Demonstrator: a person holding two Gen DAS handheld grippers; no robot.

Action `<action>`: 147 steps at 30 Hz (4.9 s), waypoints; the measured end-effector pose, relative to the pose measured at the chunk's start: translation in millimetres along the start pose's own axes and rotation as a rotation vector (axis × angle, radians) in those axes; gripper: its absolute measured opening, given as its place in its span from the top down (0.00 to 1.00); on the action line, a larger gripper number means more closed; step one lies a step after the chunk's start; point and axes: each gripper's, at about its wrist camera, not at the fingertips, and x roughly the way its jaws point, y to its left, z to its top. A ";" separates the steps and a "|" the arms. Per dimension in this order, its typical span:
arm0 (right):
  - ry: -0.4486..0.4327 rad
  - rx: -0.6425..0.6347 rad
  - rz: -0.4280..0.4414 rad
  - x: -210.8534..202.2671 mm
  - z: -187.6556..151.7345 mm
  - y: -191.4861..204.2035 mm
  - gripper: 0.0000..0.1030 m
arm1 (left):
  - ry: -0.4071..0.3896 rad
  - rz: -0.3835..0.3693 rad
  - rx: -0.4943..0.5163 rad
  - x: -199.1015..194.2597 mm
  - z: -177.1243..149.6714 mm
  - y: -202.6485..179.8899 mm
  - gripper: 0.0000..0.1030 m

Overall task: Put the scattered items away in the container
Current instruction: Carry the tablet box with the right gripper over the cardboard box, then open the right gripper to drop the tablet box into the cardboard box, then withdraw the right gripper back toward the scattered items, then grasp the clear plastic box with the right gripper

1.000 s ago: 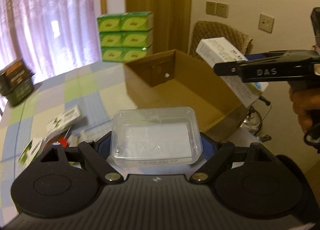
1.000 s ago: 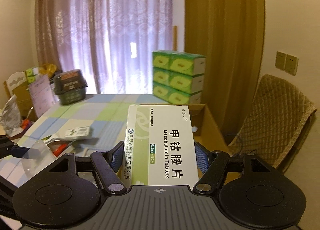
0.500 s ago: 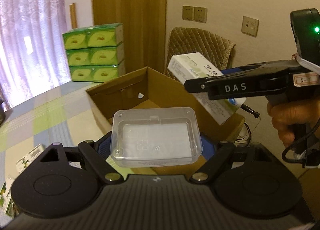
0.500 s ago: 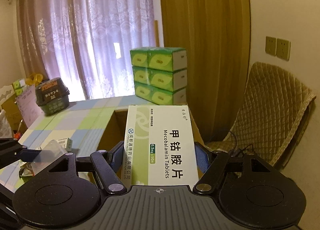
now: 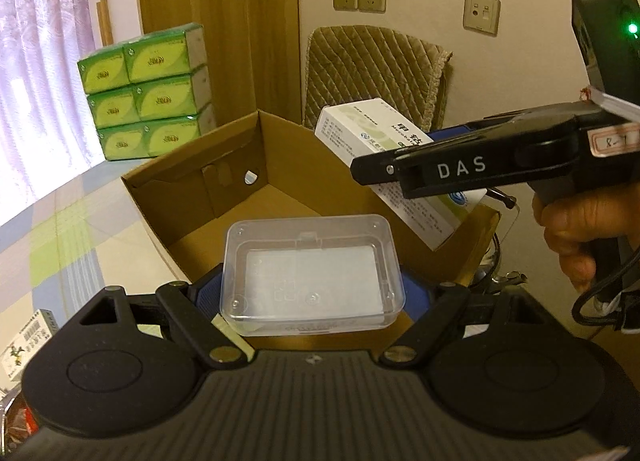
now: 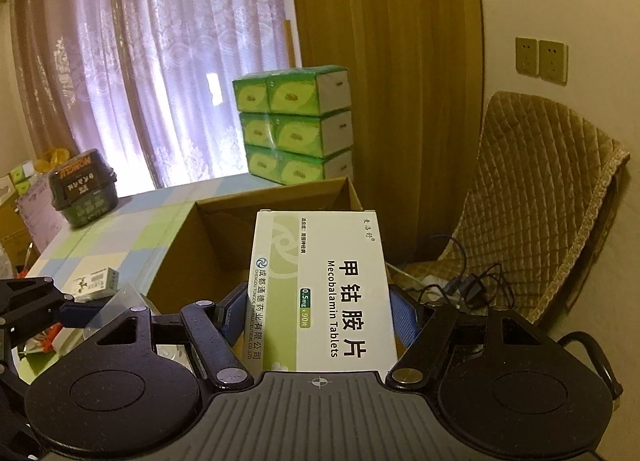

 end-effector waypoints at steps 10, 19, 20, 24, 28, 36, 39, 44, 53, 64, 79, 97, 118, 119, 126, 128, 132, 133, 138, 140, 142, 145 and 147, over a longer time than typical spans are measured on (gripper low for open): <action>0.004 0.014 0.004 1.7 -2.6 -0.8 0.29 | -0.006 0.024 -0.031 -3.3 -10.2 8.9 0.12; 0.000 0.015 0.006 -3.3 -2.9 0.5 0.29 | -0.023 0.040 -0.024 -12.7 -10.8 8.3 0.11; 0.002 0.014 0.008 -3.1 -3.2 0.7 0.29 | -0.022 0.048 -0.033 -15.1 -12.3 9.9 0.11; 0.014 0.013 0.018 -0.8 -5.9 4.3 0.29 | -0.014 0.072 -0.057 -23.8 -18.0 15.7 0.11; 0.032 0.006 0.027 4.5 -10.5 10.7 0.29 | -0.019 0.090 -0.088 -34.4 -25.9 19.4 0.11; 0.048 0.004 0.031 17.3 -13.3 18.2 0.29 | -0.014 0.097 -0.143 -42.6 -36.6 26.5 0.11; 0.034 0.016 0.037 20.9 -11.8 17.8 0.22 | -0.012 0.100 -0.151 -43.1 -38.6 27.8 0.11; -0.033 0.000 0.030 12.5 -8.6 19.6 0.00 | -0.007 0.108 -0.167 -45.7 -44.3 30.5 0.11; -0.051 0.054 -0.009 -21.1 -22.1 19.2 0.00 | 0.015 0.157 -0.221 -61.9 -59.7 36.9 0.11; -0.058 0.066 0.040 -70.5 -46.1 53.5 0.00 | 0.029 0.222 -0.307 -102.4 -85.7 42.7 0.08; -0.033 -0.059 0.154 -101.8 -64.1 120.0 0.00 | 0.049 0.363 -0.418 -171.2 -150.6 67.7 0.04; -0.008 -0.158 0.224 -95.5 -71.0 163.6 0.00 | 0.075 0.422 -0.526 -201.0 -190.3 92.1 0.04; 0.054 -0.289 0.314 -63.2 -78.9 215.7 0.00 | 0.090 0.447 -0.569 -204.5 -211.5 115.3 0.03; 0.061 -0.296 0.320 -58.5 -79.6 218.4 0.00 | 0.093 0.452 -0.569 -204.8 -213.1 118.1 0.03; 0.122 -0.337 0.346 -16.5 -85.5 235.8 0.00 | 0.117 0.473 -0.563 -201.9 -220.9 137.6 0.03; 0.145 -0.352 0.346 -1.6 -87.9 239.1 0.00 | 0.123 0.474 -0.564 -198.8 -222.2 143.3 0.03; 0.191 -0.374 0.337 30.3 -91.3 239.3 0.00 | 0.137 0.472 -0.553 -189.0 -223.7 151.7 0.03; 0.201 -0.372 0.338 36.7 -91.4 238.7 0.00 | 0.142 0.470 -0.550 -185.7 -223.9 153.7 0.03; 0.250 -0.343 0.345 75.9 -87.2 230.5 0.00 | 0.157 0.447 -0.556 -167.3 -224.2 162.1 0.03; 0.267 -0.345 0.342 89.5 -85.2 228.7 0.00 | 0.163 0.439 -0.557 -159.7 -223.3 164.4 0.03; 0.280 -0.349 0.349 102.4 -84.5 228.4 0.00 | 0.169 0.430 -0.555 -151.8 -222.3 165.8 0.03; 0.298 -0.356 0.369 121.1 -85.3 228.5 0.00 | 0.178 0.418 -0.555 -141.4 -221.6 167.6 0.03; 0.308 -0.352 0.380 131.0 -85.4 229.4 0.00 | 0.184 0.411 -0.557 -136.3 -221.3 168.3 0.03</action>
